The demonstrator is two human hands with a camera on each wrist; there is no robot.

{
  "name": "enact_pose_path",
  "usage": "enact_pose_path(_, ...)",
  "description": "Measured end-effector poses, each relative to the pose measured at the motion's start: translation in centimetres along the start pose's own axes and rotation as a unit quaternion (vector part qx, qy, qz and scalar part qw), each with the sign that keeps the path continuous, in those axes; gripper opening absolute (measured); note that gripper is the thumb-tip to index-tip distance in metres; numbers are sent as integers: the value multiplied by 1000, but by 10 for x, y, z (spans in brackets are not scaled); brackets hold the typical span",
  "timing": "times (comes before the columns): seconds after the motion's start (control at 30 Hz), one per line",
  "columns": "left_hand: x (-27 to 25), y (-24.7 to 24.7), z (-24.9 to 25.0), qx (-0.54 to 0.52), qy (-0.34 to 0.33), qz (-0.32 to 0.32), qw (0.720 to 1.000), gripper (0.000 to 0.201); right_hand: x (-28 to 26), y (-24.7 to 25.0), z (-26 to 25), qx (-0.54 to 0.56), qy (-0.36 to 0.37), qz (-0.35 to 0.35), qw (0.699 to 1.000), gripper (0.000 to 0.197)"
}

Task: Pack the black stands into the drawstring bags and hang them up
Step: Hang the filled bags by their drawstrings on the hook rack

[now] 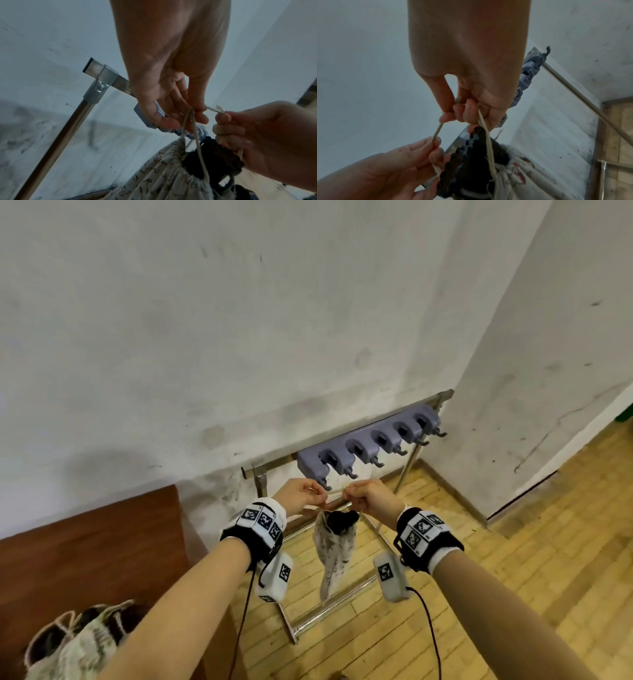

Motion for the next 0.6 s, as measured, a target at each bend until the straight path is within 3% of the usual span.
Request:
enact_pose_path(0.27, 39, -9, -22, -43, 77, 95, 992, 19, 65, 12, 13, -55, -30, -40, 997, 29)
enact_pose_path(0.43, 53, -9, -35, -43, 88, 120, 988, 17, 81, 4, 19, -57, -20, -28, 998, 33)
enact_pose_path(0.6, 59, -4, -39, 0, 111, 104, 988, 8, 89, 0, 25, -58, -54, -32, 996, 33)
Point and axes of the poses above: each hand's wrist, its own x-axis towards the middle knuckle, its own y-axis out of the back of the hand, z = x × y, the point moved 1 cm from there along x, towards the middle knuckle, and after that the axes turned 10 degrees about x, right-handed, at the moved point
